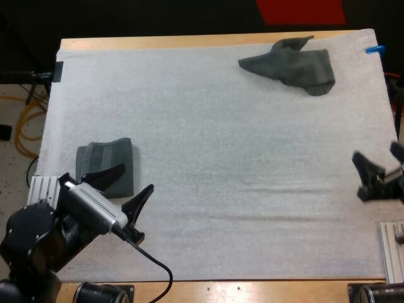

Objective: Pick towel from pile fold and stack

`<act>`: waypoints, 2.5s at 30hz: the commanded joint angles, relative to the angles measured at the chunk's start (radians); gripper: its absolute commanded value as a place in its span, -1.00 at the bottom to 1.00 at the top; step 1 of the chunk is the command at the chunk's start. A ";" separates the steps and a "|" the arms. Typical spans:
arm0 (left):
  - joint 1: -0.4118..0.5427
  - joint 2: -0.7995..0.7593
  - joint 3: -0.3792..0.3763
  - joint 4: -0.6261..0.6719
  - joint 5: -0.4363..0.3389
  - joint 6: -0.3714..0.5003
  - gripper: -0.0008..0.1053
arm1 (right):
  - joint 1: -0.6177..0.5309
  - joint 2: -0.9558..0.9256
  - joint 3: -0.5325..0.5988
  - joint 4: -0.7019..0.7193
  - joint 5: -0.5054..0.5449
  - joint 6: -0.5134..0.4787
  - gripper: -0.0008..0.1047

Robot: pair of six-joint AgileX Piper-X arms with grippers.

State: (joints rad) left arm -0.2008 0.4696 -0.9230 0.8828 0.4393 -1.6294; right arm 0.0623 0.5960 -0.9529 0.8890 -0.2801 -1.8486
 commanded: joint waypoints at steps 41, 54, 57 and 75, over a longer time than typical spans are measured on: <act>-0.063 0.116 -0.018 -0.006 0.014 -0.091 0.11 | 0.002 1.554 -0.815 -0.212 0.224 0.260 0.32; -0.063 0.116 -0.018 -0.006 0.014 -0.101 0.11 | 0.002 1.660 -0.828 -0.178 0.280 0.260 -0.16; -0.063 0.116 -0.018 -0.006 0.014 -0.101 0.11 | 0.002 1.659 -0.828 -0.165 0.279 0.260 -0.74; -0.063 0.116 -0.018 -0.006 0.014 -0.101 0.11 | 0.063 1.288 -0.828 -0.128 0.192 0.064 -0.99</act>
State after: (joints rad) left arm -0.2610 0.5863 -0.9345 0.8828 0.4459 -1.7196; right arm 0.1256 1.8995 -1.7731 0.7666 -0.0787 -1.7681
